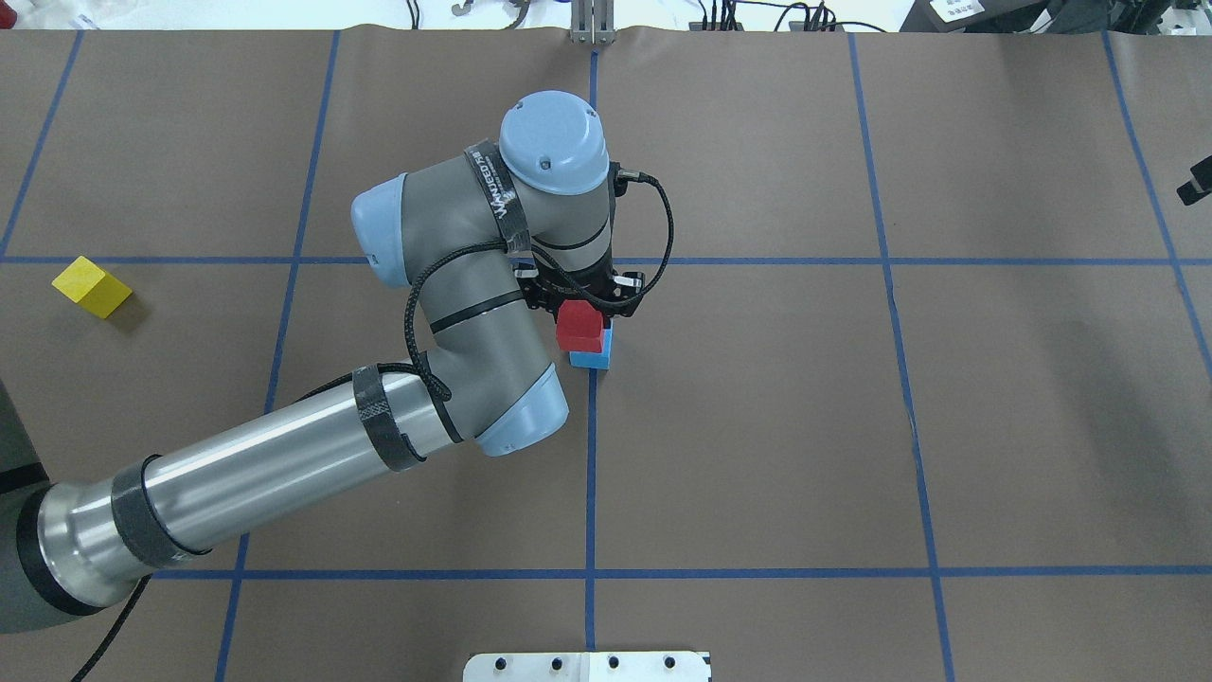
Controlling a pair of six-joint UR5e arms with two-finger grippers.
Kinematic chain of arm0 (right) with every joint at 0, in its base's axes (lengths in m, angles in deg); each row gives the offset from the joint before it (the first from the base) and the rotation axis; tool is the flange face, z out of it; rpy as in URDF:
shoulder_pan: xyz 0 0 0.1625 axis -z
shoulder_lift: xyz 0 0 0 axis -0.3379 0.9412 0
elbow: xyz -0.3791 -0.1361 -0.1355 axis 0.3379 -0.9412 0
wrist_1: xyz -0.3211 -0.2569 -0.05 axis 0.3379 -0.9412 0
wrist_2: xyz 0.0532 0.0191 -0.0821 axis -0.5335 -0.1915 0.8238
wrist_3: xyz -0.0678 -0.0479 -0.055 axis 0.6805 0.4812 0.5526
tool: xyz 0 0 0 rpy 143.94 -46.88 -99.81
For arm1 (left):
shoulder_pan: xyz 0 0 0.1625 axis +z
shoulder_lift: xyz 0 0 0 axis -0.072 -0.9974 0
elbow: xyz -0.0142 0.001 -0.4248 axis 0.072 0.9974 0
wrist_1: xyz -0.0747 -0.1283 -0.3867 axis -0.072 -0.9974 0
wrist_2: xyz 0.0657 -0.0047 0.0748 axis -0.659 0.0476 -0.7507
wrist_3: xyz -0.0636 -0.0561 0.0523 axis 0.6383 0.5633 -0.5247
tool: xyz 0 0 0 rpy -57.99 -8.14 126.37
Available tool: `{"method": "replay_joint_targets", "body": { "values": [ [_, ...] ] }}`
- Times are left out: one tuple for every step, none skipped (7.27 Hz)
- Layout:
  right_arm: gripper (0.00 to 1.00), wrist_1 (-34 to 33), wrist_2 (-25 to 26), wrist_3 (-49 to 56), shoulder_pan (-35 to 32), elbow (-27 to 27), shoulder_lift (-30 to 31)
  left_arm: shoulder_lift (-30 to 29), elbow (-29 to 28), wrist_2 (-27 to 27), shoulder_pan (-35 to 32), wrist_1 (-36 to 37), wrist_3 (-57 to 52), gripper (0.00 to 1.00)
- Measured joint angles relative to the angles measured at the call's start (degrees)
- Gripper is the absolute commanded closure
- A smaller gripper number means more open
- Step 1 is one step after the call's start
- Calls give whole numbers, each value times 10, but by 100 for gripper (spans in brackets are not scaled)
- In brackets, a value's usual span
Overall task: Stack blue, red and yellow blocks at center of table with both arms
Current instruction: 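Lower the red cube onto the blue cube and open the left gripper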
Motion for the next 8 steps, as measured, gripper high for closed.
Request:
{"method": "replay_joint_targets", "body": {
  "values": [
    [0,0,0,0,0,0,0,0,-1,-2,2,-2,-1,81],
    [0,0,-1,-1,0,0,0,-1,-2,-3,3,-3,-1,80],
    [0,0,-1,-1,0,0,-1,-1,-3,-3,3,-3,-4,80],
    [0,0,-1,-1,0,0,-1,-2,-6,-4,3,-4,-7,79],
    [0,0,-1,-1,0,0,-1,-2,-9,-4,3,-7,-9,79],
    [0,0,-1,-1,0,0,-1,-3,-13,-4,3,-12,-10,78],
    [0,0,-1,-1,0,0,-1,-5,-16,-4,4,-14,-11,78],
    [0,0,-1,-1,0,0,-1,-5,-17,-4,4,-15,-11,76]
  ]
}}
